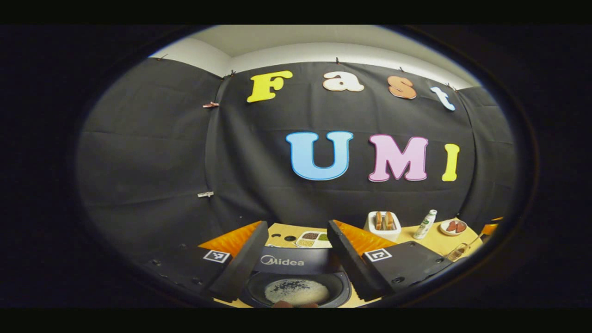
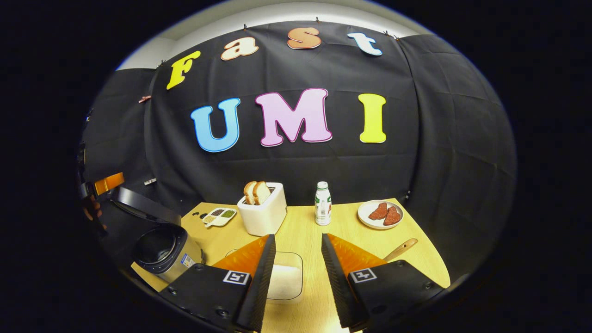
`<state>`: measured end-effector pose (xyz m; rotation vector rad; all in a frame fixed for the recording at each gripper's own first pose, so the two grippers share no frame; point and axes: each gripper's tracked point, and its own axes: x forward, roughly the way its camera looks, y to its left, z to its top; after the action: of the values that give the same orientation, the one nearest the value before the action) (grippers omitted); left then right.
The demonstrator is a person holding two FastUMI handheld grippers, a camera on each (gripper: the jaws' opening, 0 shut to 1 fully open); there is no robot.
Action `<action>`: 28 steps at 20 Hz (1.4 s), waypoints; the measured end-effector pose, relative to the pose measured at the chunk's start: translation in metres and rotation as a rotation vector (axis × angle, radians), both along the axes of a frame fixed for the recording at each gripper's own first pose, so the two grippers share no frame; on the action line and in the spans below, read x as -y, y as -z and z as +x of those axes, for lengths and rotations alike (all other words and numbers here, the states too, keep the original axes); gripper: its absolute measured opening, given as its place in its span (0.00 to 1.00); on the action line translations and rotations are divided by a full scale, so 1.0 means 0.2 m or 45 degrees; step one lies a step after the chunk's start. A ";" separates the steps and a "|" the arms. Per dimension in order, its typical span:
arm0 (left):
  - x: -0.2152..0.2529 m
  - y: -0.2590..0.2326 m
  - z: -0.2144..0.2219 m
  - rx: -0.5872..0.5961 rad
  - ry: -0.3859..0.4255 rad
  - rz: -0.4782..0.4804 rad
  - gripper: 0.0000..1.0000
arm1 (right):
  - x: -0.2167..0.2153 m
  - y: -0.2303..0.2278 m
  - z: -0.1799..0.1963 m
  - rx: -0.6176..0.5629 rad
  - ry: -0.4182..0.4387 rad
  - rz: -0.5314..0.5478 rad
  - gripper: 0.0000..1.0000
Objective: Close the left gripper, press the button to open the rice cooker; take a wooden spoon from the chopstick holder with the right hand, scoop a spoonful of rice and pour it into the rice cooker, then put the wooden spoon back into the chopstick holder.
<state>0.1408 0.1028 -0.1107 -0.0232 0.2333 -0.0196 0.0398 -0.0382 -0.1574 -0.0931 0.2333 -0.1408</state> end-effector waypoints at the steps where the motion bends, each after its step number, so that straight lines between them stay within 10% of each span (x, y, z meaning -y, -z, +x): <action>1: 0.00 0.02 -0.03 -0.006 -0.004 0.018 0.90 | -0.01 0.01 0.00 -0.005 -0.007 0.002 0.64; 28: 0.00 0.61 -0.51 -0.155 -0.052 0.036 0.91 | -0.20 0.19 -0.02 -0.111 -0.087 -0.011 0.63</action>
<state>0.0386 0.1029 -0.2334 -0.0006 0.3544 0.0261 0.0354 0.0018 -0.1956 -0.1158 0.3165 -0.0696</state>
